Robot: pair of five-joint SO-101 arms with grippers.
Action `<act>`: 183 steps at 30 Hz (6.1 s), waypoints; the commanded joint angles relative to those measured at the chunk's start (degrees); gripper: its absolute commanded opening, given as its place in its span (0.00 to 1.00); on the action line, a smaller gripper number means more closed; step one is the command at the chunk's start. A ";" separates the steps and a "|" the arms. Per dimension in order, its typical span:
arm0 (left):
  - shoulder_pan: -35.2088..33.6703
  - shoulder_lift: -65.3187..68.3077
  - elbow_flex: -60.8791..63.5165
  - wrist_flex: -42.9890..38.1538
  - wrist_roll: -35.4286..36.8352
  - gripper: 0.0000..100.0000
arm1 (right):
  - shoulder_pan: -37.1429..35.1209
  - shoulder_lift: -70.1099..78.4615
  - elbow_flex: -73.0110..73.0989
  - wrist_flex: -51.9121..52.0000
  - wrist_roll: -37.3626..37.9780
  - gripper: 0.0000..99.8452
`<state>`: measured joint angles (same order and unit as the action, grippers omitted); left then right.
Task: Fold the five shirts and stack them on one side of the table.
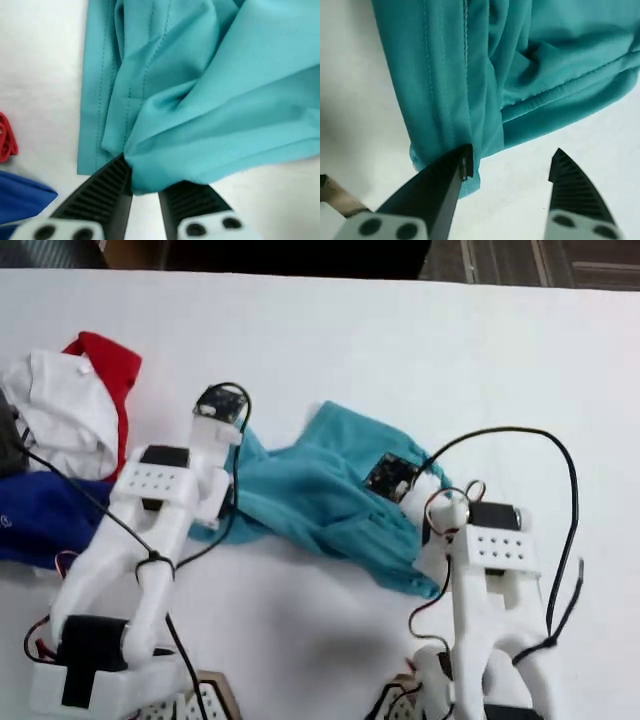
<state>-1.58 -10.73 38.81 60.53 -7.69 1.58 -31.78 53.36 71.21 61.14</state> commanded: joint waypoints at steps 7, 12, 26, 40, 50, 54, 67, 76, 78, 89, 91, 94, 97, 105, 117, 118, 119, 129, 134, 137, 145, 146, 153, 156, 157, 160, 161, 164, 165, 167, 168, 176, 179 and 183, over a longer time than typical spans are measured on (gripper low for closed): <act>-0.53 -0.09 -2.07 0.35 -0.70 0.03 | 0.66 1.80 -13.19 13.67 0.00 0.25; -0.53 -0.09 -2.07 0.35 -0.70 0.03 | 3.30 2.51 -15.65 18.07 -8.70 0.25; -0.44 -0.09 -2.07 0.35 -0.70 0.03 | 1.10 2.51 -5.89 18.42 -10.20 0.25; -0.44 0.00 -2.07 0.35 -0.70 0.03 | 0.92 1.98 -4.84 10.77 -17.49 0.03; -0.44 0.00 -2.07 0.35 -0.70 0.03 | 1.19 1.89 -10.64 10.77 -17.14 0.02; -0.53 -0.09 -2.33 0.35 -0.70 0.03 | 1.27 1.89 -22.95 11.21 -17.14 0.02; -0.79 0.00 -3.74 1.93 -8.88 0.09 | 1.27 2.51 -29.63 -0.48 -17.05 0.02; -0.79 -0.09 3.21 3.34 -21.27 0.20 | 6.29 2.51 -15.38 -18.95 -17.41 0.02; -0.88 -0.53 3.03 3.60 -21.80 0.20 | 8.31 2.51 -12.66 -22.02 -17.41 0.02; -2.81 -0.53 -12.09 18.73 -21.98 0.20 | 12.26 2.51 -10.73 -26.42 -17.05 0.02; -3.60 -0.18 -14.90 19.96 -21.89 0.20 | 12.26 2.51 -10.64 -26.15 -17.41 0.02; -3.25 -0.18 -16.40 20.22 -21.71 0.20 | 12.09 2.51 -10.64 -26.42 -17.41 0.02; -1.93 -0.44 -15.96 20.66 -21.63 0.20 | 11.03 2.51 -10.81 -26.42 -17.41 0.02; 6.51 -0.53 -10.07 24.97 -27.16 0.20 | 7.52 2.51 -10.73 -26.33 -17.41 0.02; -3.34 0.00 -6.29 -10.20 -25.49 0.20 | 6.81 2.51 -9.14 -26.51 -17.41 0.02; -5.01 0.00 -7.34 -11.96 -25.49 0.20 | 6.81 2.51 -8.88 -26.51 -17.41 0.02; -6.42 0.00 -8.31 -13.36 -25.49 0.20 | 6.81 2.51 -8.88 -26.51 -17.41 0.02; -9.23 -0.53 -13.85 -10.55 -25.58 0.20 | 6.81 2.51 -8.79 -26.51 -17.41 0.02; -9.23 -0.62 -13.93 6.07 -26.81 0.20 | 6.81 2.51 -8.79 -26.59 -17.49 0.02; -9.23 -0.62 -13.93 14.95 -32.70 0.19 | 6.81 2.51 -8.79 -26.59 -17.49 0.02; -9.14 0.00 -13.76 13.89 -37.19 0.10 | 6.73 2.51 -8.79 -26.59 -17.49 0.02; -9.14 0.09 -13.76 11.96 -36.31 0.10 | 6.64 2.51 -8.79 -26.59 -17.49 0.02; -0.53 6.51 -8.75 0.09 -29.80 0.14 | 4.18 2.51 -7.82 -26.51 -17.49 0.02; 1.58 12.13 -9.98 -2.90 -27.16 0.14 | 4.18 2.51 -7.82 -26.51 -17.49 0.02; 2.02 13.89 -10.95 -3.25 -26.64 0.14 | 4.18 2.51 -7.82 -26.51 -17.49 0.02; 1.85 18.20 -15.43 -3.34 -26.02 0.14 | 4.09 2.51 -7.82 -26.51 -17.49 0.02; 1.67 19.25 -16.92 -3.25 -26.02 0.14 | 4.09 2.51 -7.82 -26.51 -17.49 0.02; 0.79 21.01 -21.85 -2.02 -26.02 0.13 | 4.09 2.51 -7.82 -26.51 -17.49 0.02; 0.79 21.19 -23.87 -0.79 -26.02 0.10 | 4.09 2.51 -7.82 -26.51 -17.49 0.02; 0.70 21.01 -28.00 2.02 -26.02 0.02 | 4.09 2.51 -7.82 -26.51 -17.49 0.02; 0.70 21.01 -30.20 3.34 -26.02 0.03 | 4.09 2.51 -7.82 -26.51 -17.49 0.02; 0.70 21.36 -45.85 14.24 -26.02 0.03 | 4.09 2.59 -7.82 -26.51 -17.49 0.02; 0.70 21.54 -47.34 16.09 -26.11 0.03 | 4.09 2.59 -7.82 -26.51 -17.49 0.02; 0.79 23.38 -41.80 15.82 -26.37 0.04 | 4.09 2.59 -7.82 -26.51 -17.49 0.02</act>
<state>-0.26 11.87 -4.44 75.82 -33.89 5.98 -29.32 45.89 45.71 44.09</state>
